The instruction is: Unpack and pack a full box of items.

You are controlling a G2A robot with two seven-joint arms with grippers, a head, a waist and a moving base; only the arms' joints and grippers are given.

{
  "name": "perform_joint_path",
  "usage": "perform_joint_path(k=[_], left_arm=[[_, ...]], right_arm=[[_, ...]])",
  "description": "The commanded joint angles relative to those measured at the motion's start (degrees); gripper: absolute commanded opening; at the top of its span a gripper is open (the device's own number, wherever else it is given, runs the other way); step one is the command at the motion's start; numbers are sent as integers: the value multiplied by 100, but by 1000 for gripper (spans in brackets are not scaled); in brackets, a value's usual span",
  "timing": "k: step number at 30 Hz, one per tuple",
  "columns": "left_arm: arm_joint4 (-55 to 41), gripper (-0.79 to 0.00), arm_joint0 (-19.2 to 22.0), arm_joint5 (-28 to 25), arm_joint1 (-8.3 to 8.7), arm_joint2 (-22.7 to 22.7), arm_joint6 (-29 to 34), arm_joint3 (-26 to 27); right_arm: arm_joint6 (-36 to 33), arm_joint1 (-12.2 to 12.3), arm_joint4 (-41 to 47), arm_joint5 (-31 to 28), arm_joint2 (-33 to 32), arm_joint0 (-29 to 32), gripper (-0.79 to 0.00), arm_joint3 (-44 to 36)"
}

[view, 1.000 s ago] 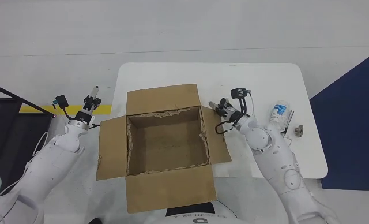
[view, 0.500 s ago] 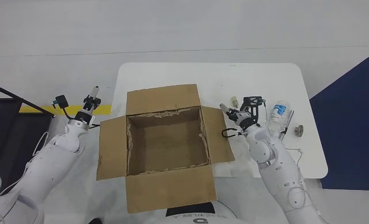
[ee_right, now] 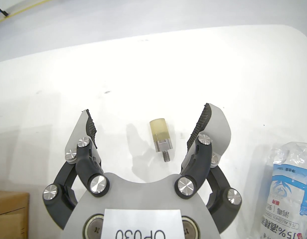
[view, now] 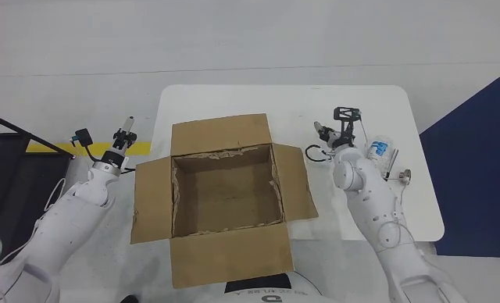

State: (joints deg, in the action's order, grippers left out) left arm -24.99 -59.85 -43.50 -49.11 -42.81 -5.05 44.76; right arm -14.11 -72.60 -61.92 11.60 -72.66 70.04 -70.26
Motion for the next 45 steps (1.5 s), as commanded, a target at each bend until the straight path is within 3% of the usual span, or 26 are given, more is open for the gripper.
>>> perform_joint_path(k=[1,3,5,9,13,20,23,24,31,37,40,45], left_arm=[[0,0,0,0,0,0,0,0],[0,0,0,0,0,0,0,0],[0,0,0,0,0,0,0,0],[0,0,0,0,0,0,0,0],[0,0,0,0,0,0,0,0],[0,0,0,0,0,0,0,0],[0,0,0,0,0,0,0,0],[0,0,0,0,0,0,0,0],[0,0,0,0,0,0,0,0],[0,0,0,0,0,0,0,0],[0,0,0,0,0,0,0,0],[0,0,0,0,0,0,0,0]], right_arm=[[-129,-18,84,-109,42,-106,-71,197],[-150,-28,105,-123,45,-156,-169,303],[-204,-33,126,-172,42,-183,-188,379],[-412,-38,56,-64,22,-332,-416,563],[-511,-59,6,98,36,-432,-443,665],[-672,-74,-178,389,54,-385,-582,573],[-818,-80,-268,522,72,-350,-705,508],[-889,-83,-300,588,75,-342,-785,476],[-1074,-79,-327,695,-14,-203,-785,190],[-410,-37,94,393,-427,332,-785,-544],[38,-16,528,-90,-662,753,-785,-1011],[865,18,1564,-1789,-1010,1368,-785,-1549]])
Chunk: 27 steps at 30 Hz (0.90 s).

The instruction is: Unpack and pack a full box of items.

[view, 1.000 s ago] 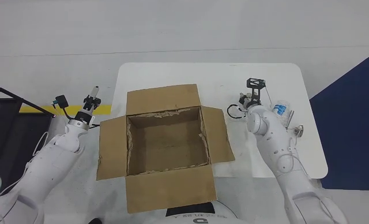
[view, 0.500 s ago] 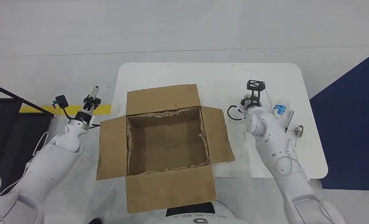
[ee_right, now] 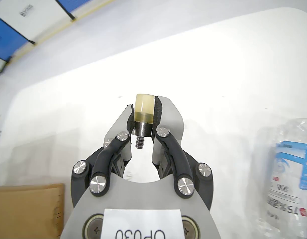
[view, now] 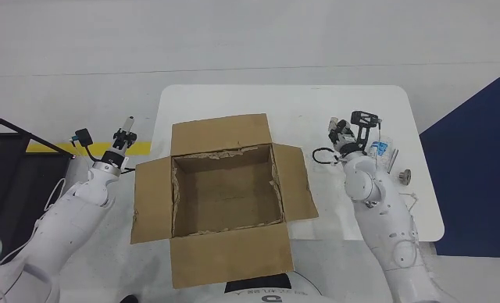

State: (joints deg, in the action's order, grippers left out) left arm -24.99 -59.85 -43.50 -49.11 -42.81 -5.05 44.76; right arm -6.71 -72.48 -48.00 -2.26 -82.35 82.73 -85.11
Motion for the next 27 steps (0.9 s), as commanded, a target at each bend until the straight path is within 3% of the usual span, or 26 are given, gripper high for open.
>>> perform_joint_path(k=[1,6,11,16,22,27], left_arm=[[0,0,0,0,0,0,0,0],[0,0,0,0,0,0,0,0],[0,0,0,0,0,0,0,0],[0,0,0,0,0,0,0,0],[0,0,0,0,0,0,0,0],[0,0,0,0,0,0,0,0]], right_arm=[[223,18,354,-854,-81,218,-785,-198],[104,135,957,-3218,-348,707,-785,-706],[-632,230,951,-4569,-167,919,-785,-1265],[-1282,244,615,-4430,319,864,-785,-1701],[-1481,192,230,-3686,896,594,-785,-1782],[-2033,138,45,-3132,1472,226,-785,-1630]])
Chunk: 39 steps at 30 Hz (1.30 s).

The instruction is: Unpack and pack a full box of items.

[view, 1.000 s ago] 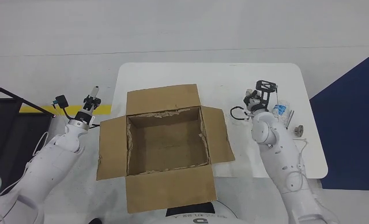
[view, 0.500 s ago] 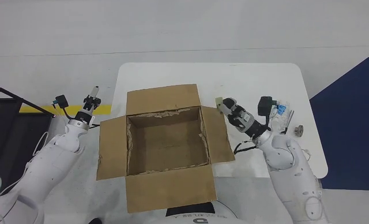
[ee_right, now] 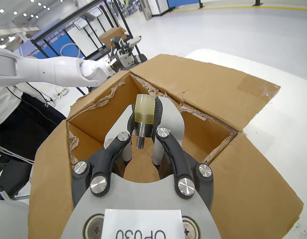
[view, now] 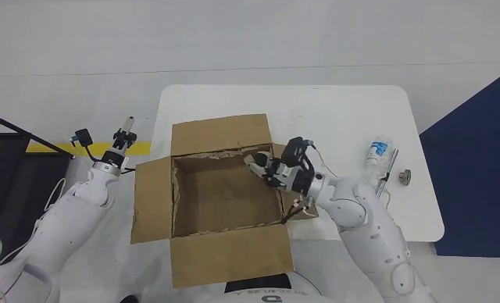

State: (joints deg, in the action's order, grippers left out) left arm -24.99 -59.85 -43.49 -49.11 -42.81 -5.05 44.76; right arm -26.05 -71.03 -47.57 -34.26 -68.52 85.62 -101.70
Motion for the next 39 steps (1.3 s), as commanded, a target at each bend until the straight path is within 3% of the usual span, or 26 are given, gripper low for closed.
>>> perform_joint_path(k=[1,3,7,13,17,23,29,37,39], left_arm=[[0,0,0,0,0,0,0,0],[0,0,0,0,0,0,0,0],[0,0,0,0,0,0,0,0],[0,0,0,0,0,0,0,0],[0,0,0,0,0,0,0,0],[0,0,0,0,0,0,0,0],[0,0,0,0,0,0,0,0],[0,0,0,0,0,0,0,0],[0,0,0,0,0,0,0,0]], right_arm=[[-231,-18,-55,189,198,-146,-785,90],[-475,-48,-169,423,437,-321,-785,186],[-736,-116,-383,1001,809,-647,-499,418],[-1145,-203,-489,1549,1223,-1041,-413,678],[-1345,-250,-581,1833,1417,-1253,-237,811],[-1743,-319,-728,2568,1556,-1579,-268,1118],[-1555,-273,-636,2866,1209,-1472,-308,941],[-1237,-185,-915,3316,742,-1172,-182,595],[-1155,-180,-981,3433,678,-1155,-215,528]])
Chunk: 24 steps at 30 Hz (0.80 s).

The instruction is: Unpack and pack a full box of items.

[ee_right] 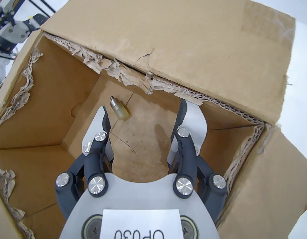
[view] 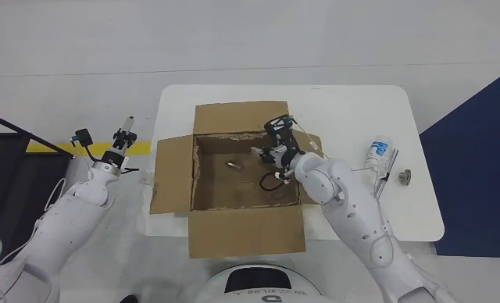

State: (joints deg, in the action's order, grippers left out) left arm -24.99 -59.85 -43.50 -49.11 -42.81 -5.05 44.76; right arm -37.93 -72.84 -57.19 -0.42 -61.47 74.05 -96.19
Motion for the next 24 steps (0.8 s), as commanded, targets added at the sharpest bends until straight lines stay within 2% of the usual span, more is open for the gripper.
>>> perform_joint_path(k=[1,11,16,17,19,21,24], left_arm=[[0,0,0,0,0,0,0,0],[0,0,0,0,0,0,0,0],[0,0,0,0,0,0,0,0],[0,0,0,0,0,0,0,0],[0,0,0,0,0,0,0,0],[0,0,0,0,0,0,0,0],[0,0,0,0,0,0,0,0]], right_arm=[[119,5,-56,171,-98,6,-231,-52],[498,29,111,470,-501,217,-262,-345],[964,127,622,-442,-1056,730,-157,-909],[1088,150,672,-571,-1202,872,-219,-1011],[1387,188,792,-735,-1508,1139,-231,-1185],[1615,209,975,-923,-1701,1335,0,-1298],[1640,213,1055,-1038,-1713,1369,0,-1331]])
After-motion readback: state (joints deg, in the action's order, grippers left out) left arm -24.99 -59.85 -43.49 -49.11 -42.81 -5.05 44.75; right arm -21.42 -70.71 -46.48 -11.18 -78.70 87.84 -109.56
